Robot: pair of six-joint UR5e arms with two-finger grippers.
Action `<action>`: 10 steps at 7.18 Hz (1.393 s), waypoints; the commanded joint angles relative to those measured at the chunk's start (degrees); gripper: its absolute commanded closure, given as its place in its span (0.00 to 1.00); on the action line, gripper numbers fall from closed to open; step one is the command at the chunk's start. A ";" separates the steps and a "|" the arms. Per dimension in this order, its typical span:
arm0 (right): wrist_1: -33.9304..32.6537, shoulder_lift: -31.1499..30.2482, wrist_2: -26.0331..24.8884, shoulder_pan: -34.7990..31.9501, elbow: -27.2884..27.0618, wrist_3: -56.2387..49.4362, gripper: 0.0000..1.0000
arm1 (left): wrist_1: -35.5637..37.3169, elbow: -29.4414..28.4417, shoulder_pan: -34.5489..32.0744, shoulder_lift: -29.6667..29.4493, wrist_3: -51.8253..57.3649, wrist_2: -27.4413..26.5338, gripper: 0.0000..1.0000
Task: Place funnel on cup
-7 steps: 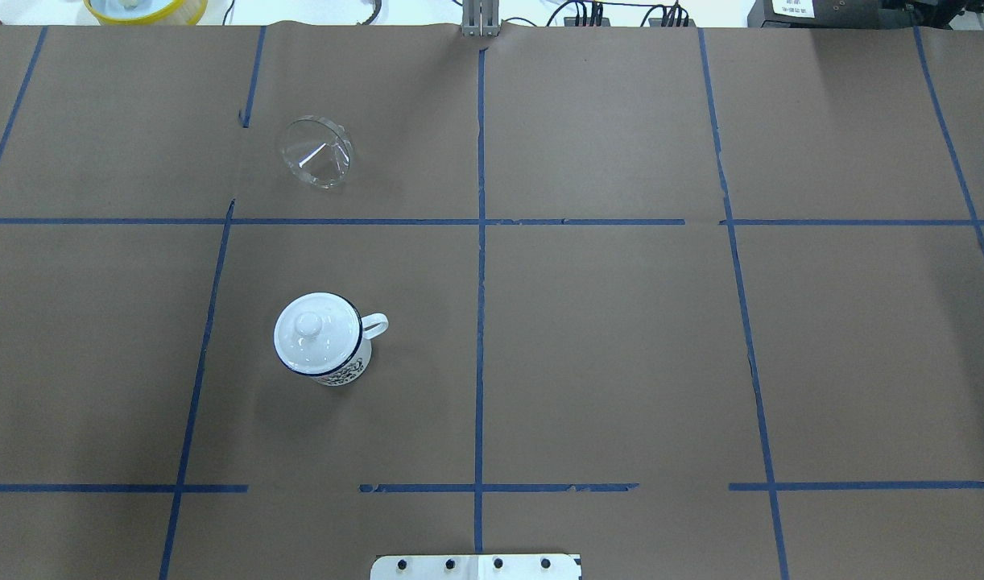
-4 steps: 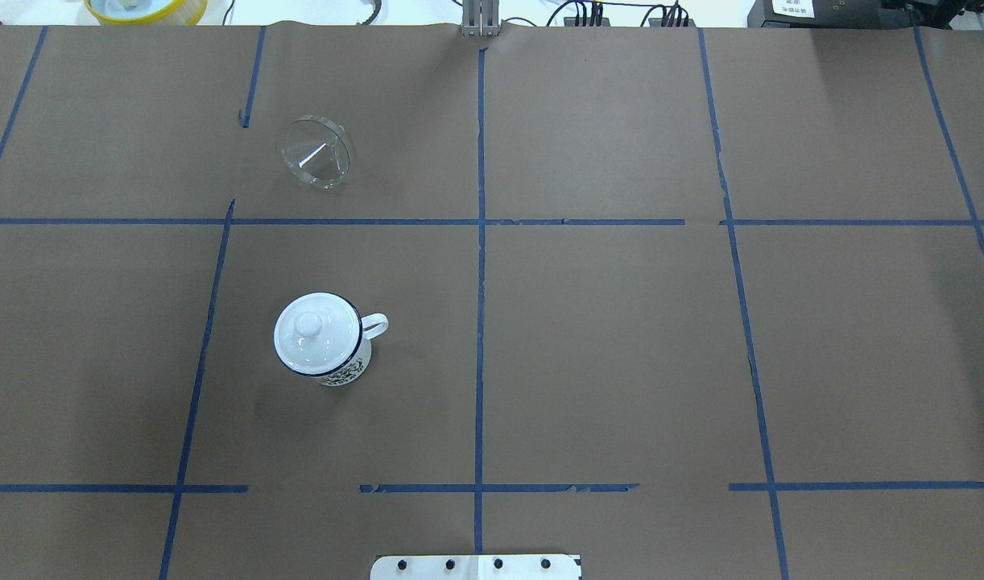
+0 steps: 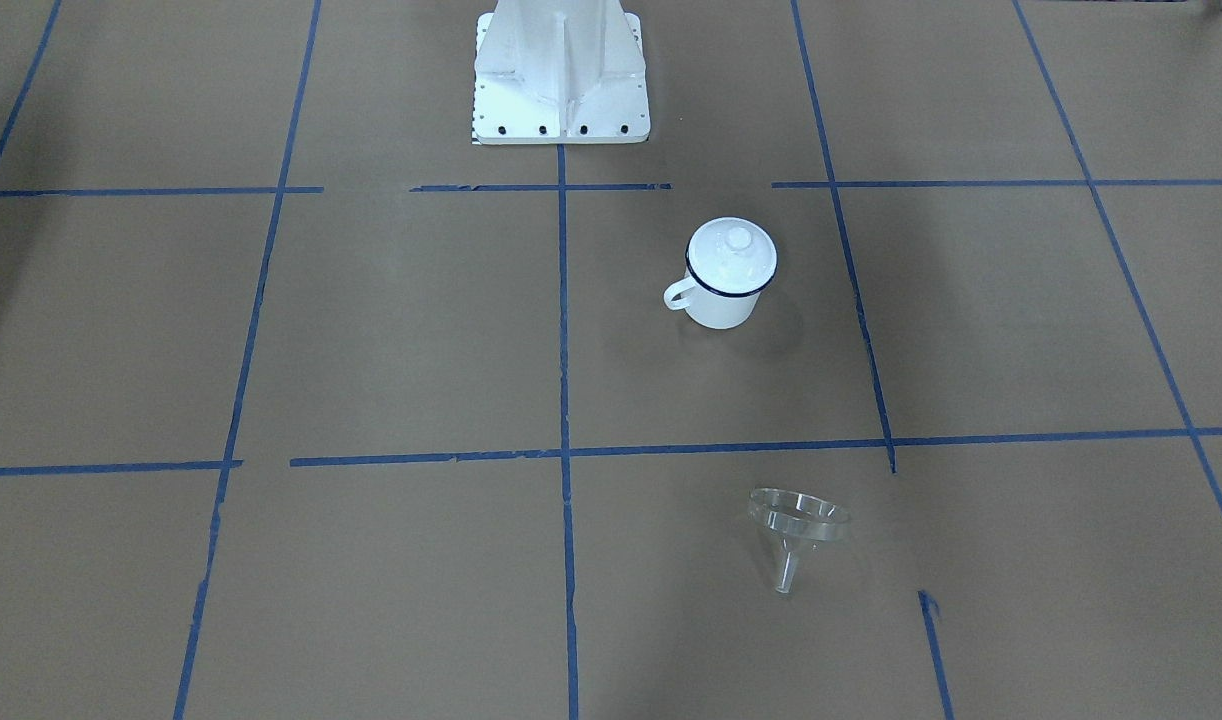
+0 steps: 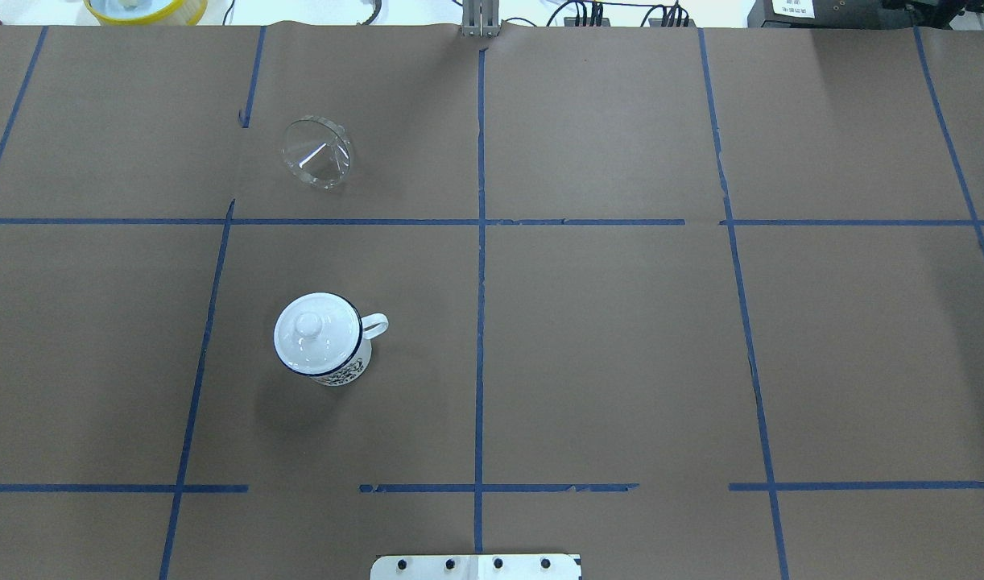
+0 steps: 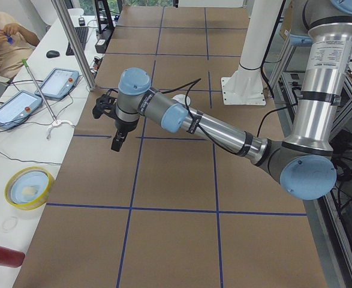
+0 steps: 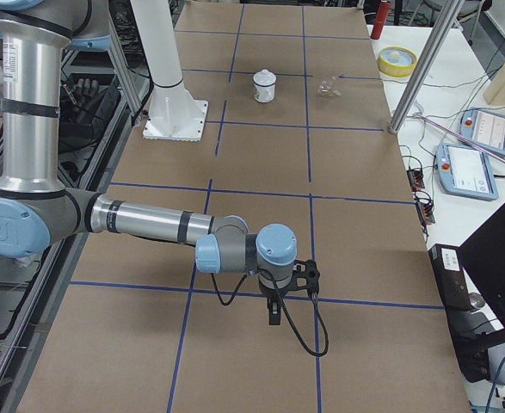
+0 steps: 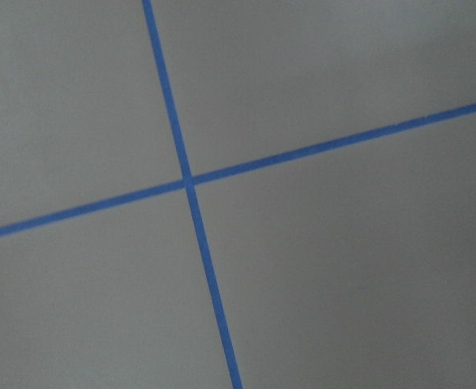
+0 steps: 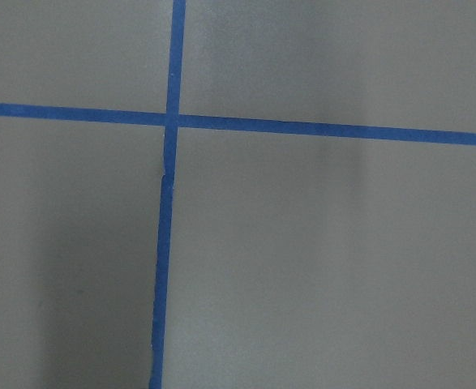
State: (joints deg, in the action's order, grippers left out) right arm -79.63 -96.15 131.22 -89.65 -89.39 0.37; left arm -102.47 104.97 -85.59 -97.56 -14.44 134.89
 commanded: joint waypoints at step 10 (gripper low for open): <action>0.00 0.00 0.00 0.00 0.00 -0.02 0.00 | 16.16 12.37 51.56 -16.17 -56.84 -26.51 0.08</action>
State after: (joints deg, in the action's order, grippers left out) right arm -79.63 -96.15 131.22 -89.65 -89.39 0.35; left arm -86.75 117.60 -35.98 -113.61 -70.82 109.77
